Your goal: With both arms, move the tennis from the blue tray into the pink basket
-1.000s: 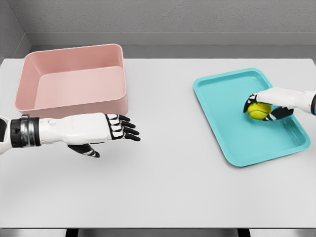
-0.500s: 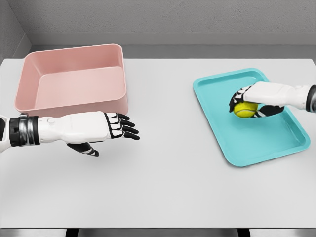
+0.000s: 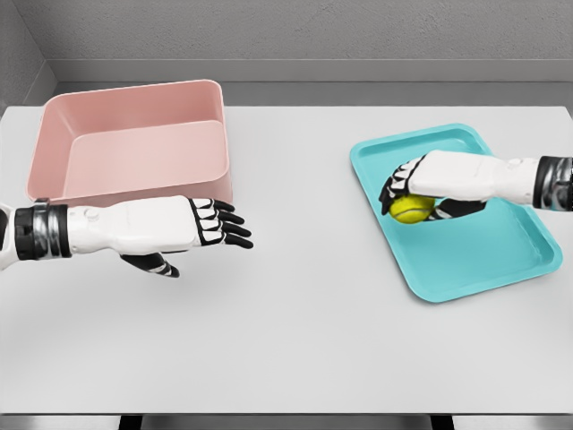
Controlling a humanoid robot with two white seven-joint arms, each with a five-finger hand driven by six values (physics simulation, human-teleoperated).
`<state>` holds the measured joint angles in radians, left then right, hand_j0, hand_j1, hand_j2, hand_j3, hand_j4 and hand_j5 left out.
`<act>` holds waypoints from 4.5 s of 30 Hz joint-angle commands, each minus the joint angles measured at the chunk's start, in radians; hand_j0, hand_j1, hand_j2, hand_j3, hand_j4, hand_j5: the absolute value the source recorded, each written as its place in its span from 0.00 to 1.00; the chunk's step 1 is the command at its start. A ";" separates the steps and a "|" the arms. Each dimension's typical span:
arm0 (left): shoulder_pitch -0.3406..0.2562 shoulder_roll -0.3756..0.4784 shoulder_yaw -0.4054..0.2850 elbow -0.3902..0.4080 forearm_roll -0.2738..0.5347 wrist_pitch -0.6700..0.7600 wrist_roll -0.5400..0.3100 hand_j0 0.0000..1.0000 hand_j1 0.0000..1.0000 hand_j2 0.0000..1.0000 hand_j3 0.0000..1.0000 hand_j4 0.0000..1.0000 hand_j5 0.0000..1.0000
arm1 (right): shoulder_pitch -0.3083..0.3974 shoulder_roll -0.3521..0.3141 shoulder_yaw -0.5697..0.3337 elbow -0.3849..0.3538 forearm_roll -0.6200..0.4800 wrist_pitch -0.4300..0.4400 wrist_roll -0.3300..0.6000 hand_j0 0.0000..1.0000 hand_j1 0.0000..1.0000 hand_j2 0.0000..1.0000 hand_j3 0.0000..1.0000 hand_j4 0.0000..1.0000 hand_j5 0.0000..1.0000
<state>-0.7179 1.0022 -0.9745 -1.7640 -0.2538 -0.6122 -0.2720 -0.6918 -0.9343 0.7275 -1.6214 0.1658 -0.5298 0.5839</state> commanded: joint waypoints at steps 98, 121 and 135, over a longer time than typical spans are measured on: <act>0.003 -0.235 0.003 0.000 -0.163 0.001 0.008 1.00 1.00 1.00 1.00 1.00 1.00 | -0.210 0.057 0.193 0.276 -0.035 -0.081 -0.386 1.00 1.00 1.00 1.00 1.00 1.00; -0.031 -0.303 -0.038 0.060 -0.108 0.001 -0.036 1.00 1.00 1.00 1.00 1.00 1.00 | -0.100 0.052 0.112 0.365 -0.031 -0.081 -0.375 1.00 1.00 1.00 1.00 1.00 1.00; -0.046 -0.353 -0.058 0.161 -0.058 0.001 -0.070 1.00 1.00 1.00 1.00 1.00 1.00 | -0.104 0.052 0.113 0.385 -0.026 -0.081 -0.368 1.00 1.00 1.00 1.00 1.00 1.00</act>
<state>-0.7639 0.6489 -1.0318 -1.6138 -0.3199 -0.6123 -0.3260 -0.7961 -0.8811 0.8422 -1.2392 0.1455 -0.6120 0.2129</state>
